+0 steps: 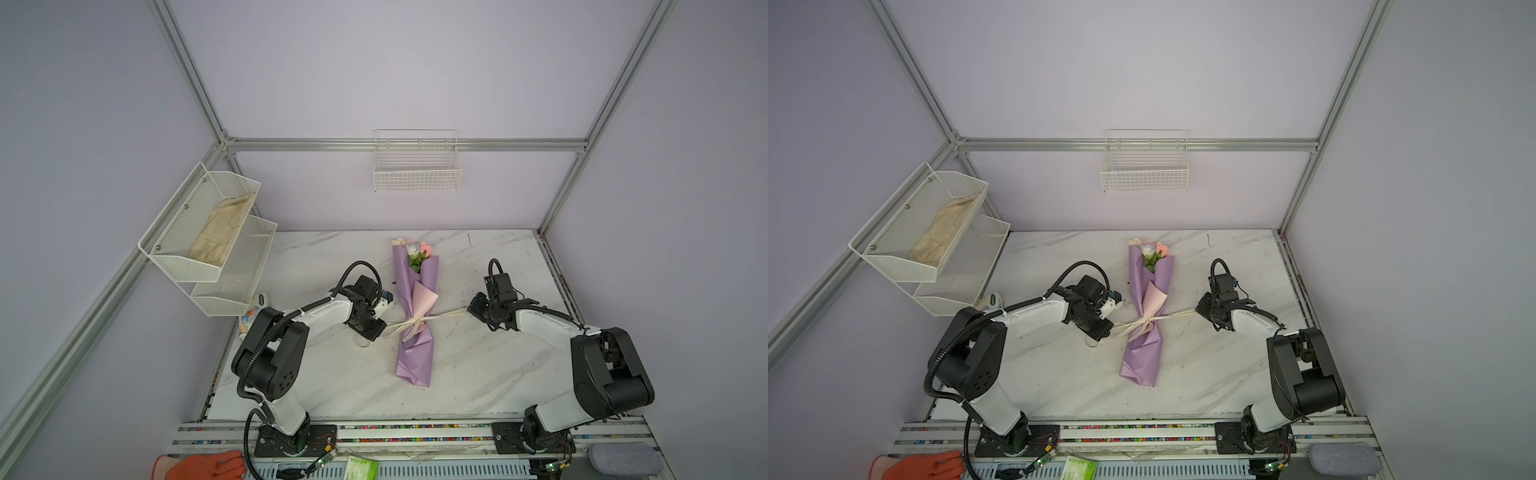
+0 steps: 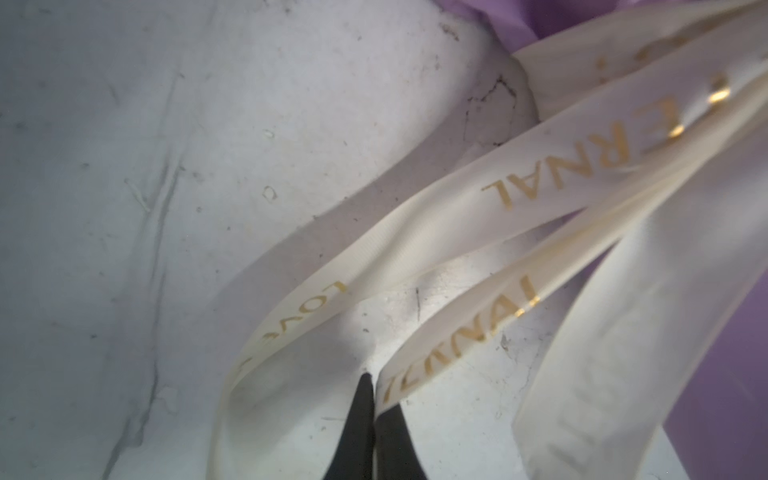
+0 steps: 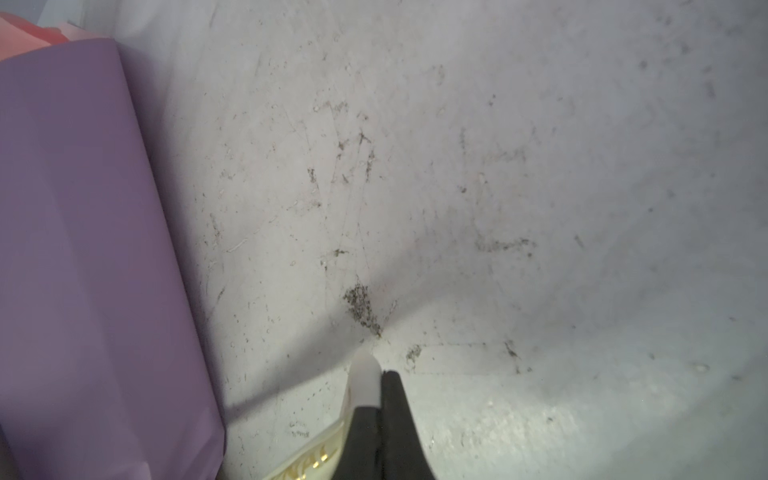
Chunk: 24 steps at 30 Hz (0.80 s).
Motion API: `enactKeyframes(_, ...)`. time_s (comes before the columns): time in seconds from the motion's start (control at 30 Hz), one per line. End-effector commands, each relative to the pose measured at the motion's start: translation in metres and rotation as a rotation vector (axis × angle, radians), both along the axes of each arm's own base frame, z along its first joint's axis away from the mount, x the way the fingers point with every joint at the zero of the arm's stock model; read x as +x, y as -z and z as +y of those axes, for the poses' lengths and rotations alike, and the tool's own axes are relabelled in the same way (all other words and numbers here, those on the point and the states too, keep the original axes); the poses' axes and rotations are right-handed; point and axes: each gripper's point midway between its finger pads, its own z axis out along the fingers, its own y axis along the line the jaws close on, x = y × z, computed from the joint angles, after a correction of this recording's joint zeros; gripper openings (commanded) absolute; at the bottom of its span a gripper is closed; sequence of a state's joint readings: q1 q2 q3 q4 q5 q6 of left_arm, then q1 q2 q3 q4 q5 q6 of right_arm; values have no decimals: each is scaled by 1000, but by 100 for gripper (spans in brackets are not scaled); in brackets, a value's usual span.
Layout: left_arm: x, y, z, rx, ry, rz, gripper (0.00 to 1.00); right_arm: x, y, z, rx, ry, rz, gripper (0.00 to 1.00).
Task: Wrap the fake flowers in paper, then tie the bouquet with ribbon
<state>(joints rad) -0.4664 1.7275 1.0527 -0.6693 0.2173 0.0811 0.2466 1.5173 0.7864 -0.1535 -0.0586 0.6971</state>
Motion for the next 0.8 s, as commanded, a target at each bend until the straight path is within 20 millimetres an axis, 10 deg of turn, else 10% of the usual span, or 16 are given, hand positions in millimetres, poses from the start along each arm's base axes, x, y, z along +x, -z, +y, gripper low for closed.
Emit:
enactKeyframes(0.0,-8,7,36,128,-94,69,0,-7,14,-38,-120,88,39,0)
enactKeyframes(0.2,-9,-28,-1,-88,-31,48,2,8,-16,3,50,-89,-72,2)
enactKeyframes(0.3,-1,-59,-4,-145,-71,-48,44,10,-43,15,116,-125,-130,35)
enactKeyframes(0.57,25,-127,49,-98,-337,-426,68,7,-157,-63,-241,102,-483,60)
enactKeyframes(0.77,55,-148,115,-27,-583,-726,99,23,-163,-99,-628,97,-592,75)
